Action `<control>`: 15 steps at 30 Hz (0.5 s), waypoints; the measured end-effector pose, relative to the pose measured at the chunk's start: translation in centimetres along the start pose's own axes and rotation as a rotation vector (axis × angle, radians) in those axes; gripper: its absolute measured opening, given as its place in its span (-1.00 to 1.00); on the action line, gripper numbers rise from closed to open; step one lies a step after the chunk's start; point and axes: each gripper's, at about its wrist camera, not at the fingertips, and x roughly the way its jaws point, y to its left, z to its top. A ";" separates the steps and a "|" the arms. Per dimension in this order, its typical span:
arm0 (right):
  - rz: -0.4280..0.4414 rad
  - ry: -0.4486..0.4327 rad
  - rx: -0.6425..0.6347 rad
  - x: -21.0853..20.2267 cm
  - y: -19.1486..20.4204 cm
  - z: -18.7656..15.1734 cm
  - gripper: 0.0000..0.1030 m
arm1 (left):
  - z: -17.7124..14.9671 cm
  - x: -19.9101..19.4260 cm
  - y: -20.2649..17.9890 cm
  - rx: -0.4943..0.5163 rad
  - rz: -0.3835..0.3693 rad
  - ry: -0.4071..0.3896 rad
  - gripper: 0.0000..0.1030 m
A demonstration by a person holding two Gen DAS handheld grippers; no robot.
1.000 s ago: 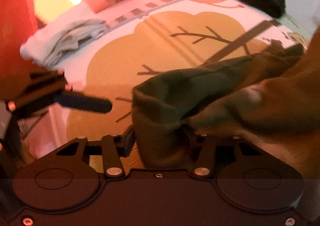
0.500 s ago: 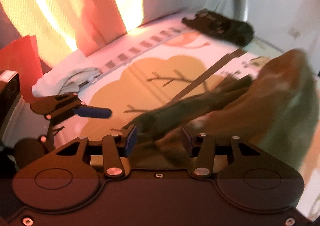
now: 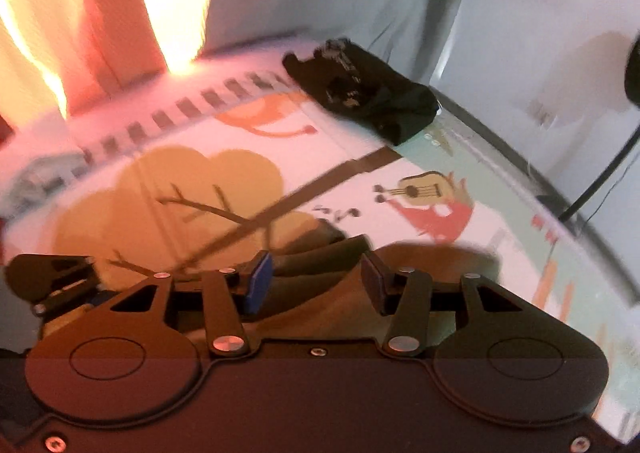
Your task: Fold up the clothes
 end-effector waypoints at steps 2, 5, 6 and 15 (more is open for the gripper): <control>-0.023 0.036 -0.049 1.4 -0.7 1.3 -0.02 | 0.1 1.2 0.4 -0.040 -0.028 0.024 0.81; -0.052 0.103 -0.165 3.8 -0.8 3.0 0.10 | 0.5 2.3 1.2 -0.102 -0.056 0.045 0.80; -0.064 0.131 -0.212 4.7 -0.6 3.5 0.17 | 0.6 2.6 1.4 -0.122 -0.065 0.048 0.79; -0.026 0.500 -0.442 12.9 0.2 3.8 0.21 | 0.6 4.2 2.0 -0.200 -0.103 0.072 0.57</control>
